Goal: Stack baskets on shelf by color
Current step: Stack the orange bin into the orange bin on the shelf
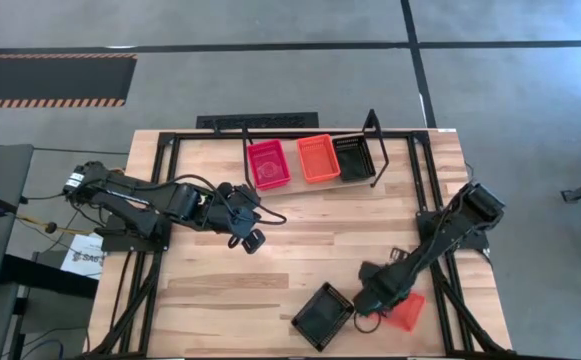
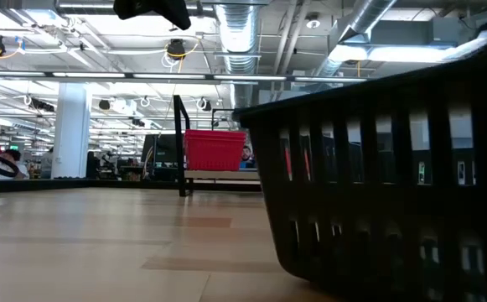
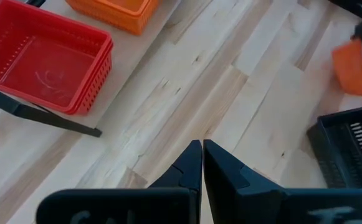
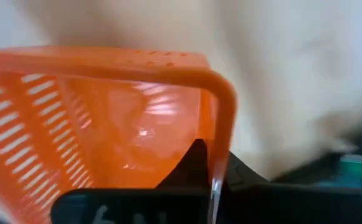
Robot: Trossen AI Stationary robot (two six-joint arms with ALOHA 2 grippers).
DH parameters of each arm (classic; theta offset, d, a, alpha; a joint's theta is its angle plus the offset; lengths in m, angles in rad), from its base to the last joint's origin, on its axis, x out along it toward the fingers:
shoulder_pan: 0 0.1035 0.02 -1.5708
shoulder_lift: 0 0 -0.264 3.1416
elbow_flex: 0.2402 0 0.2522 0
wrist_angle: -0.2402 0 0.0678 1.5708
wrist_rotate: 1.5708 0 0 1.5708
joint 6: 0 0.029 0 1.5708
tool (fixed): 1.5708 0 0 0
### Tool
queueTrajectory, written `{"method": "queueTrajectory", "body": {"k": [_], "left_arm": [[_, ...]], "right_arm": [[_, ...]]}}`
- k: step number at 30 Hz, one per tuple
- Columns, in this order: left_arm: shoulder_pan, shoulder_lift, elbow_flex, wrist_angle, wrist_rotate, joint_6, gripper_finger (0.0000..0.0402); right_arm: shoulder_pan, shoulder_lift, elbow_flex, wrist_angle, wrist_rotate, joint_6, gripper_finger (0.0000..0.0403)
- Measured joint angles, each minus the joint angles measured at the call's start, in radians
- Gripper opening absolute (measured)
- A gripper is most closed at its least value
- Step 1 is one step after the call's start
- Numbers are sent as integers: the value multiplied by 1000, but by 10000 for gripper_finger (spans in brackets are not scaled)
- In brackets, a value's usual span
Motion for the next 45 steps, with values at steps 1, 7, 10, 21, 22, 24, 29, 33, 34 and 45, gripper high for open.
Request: {"method": "queueTrajectory", "body": {"k": [1,7,10,21,22,24,29,33,34,45], "left_arm": [[0,0,0,0,-6,-1,0],[0,0,0,11,-157,-71,0],[-8,-1,0,83,-277,-71,0],[-34,-1,0,516,-410,260,0],[-33,-1,0,550,-391,288,1],[-32,-1,0,613,-338,351,6],[-32,-1,0,687,-200,429,44],[-32,-1,0,672,-187,423,88],[-30,-1,0,671,-188,423,99],[43,7,0,675,-264,415,176]], "right_arm": [[-10,-5,30,-69,46,9,5],[-84,-109,196,-277,399,177,4],[-124,-198,245,-296,661,290,3],[-261,-399,282,-102,1231,153,2],[-281,-402,283,-67,1238,100,2],[-312,-399,283,-1,1240,-1,2],[-376,-371,282,121,1213,-190,2],[-407,-355,281,205,1193,-282,2],[-409,-353,280,230,1188,-305,2],[-419,-352,282,628,1190,-671,2]]}}
